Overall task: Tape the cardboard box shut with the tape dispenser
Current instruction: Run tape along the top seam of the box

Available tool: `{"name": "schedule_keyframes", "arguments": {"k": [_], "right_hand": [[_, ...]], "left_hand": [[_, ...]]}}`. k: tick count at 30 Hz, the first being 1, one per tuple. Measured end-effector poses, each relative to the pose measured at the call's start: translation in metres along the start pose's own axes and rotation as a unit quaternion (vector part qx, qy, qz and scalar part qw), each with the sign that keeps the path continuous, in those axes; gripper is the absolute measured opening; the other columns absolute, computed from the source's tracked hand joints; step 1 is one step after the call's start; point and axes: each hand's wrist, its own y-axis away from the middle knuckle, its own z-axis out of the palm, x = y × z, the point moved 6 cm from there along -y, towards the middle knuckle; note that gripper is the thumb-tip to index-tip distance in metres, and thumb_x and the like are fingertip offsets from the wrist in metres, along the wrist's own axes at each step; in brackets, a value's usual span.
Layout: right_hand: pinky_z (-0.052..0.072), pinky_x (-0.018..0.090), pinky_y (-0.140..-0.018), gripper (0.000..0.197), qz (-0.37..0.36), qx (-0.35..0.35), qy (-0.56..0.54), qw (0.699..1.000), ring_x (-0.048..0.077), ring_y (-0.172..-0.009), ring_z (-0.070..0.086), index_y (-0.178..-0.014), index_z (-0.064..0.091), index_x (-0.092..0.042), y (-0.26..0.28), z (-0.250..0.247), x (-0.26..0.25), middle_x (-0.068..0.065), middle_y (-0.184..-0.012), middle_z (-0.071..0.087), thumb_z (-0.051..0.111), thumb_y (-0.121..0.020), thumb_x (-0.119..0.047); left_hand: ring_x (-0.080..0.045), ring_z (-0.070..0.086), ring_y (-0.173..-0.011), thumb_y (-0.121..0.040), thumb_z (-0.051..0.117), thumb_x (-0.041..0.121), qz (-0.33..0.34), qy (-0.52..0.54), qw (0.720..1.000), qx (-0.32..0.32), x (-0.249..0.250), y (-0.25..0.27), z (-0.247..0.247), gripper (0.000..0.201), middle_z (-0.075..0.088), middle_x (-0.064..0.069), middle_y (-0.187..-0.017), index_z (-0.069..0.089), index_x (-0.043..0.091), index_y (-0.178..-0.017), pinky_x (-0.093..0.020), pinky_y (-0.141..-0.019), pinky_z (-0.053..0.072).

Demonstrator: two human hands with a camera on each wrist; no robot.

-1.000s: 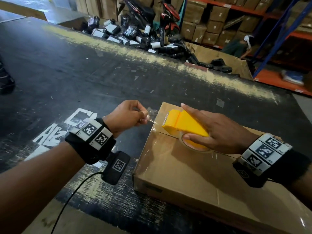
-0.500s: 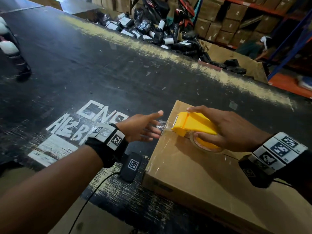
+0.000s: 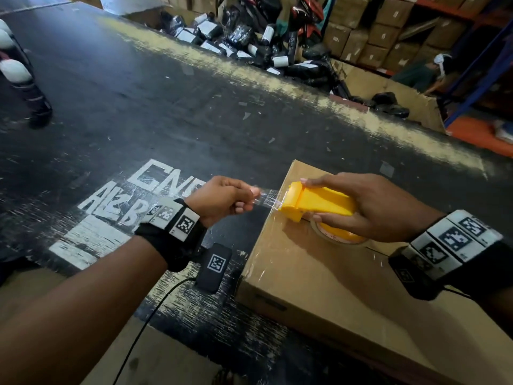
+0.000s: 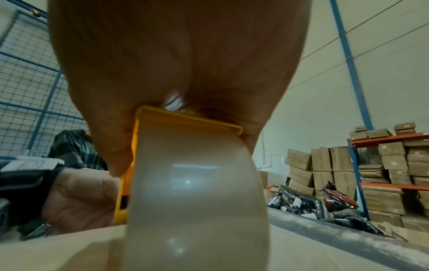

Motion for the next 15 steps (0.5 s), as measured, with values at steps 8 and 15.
{"name": "schedule_keyframes", "arguments": {"k": [8,15], "right_hand": [[0.05,0.041,-0.096,0.068,0.028,-0.071,0.074,0.994,0.021,-0.125,0.055,-0.144,0.036,-0.056,-0.027,0.002,-0.01,-0.006,-0.147,0.054,0.048,-0.081,-0.077],[0.053,0.039,-0.086,0.06,0.038,-0.095,0.073,0.992,0.02,-0.108,0.058,-0.14,0.037,-0.056,-0.031,0.001,-0.01,-0.001,-0.135,0.06,0.058,-0.084,-0.064]], "left_hand": [[-0.015,0.056,-0.059,-0.089,0.072,0.015,-0.058,-0.182,0.982,-0.01,-0.067,-0.016,0.016,0.018,0.061,-0.003,-0.074,0.062,0.007,-0.102,-0.027,-0.061,0.048],[-0.005,0.053,-0.135,-0.091,0.057,0.021,0.136,-0.217,0.958,-0.129,-0.024,0.02,0.035,0.069,0.052,0.006,-0.151,0.034,0.029,-0.156,-0.026,-0.111,0.045]]}}
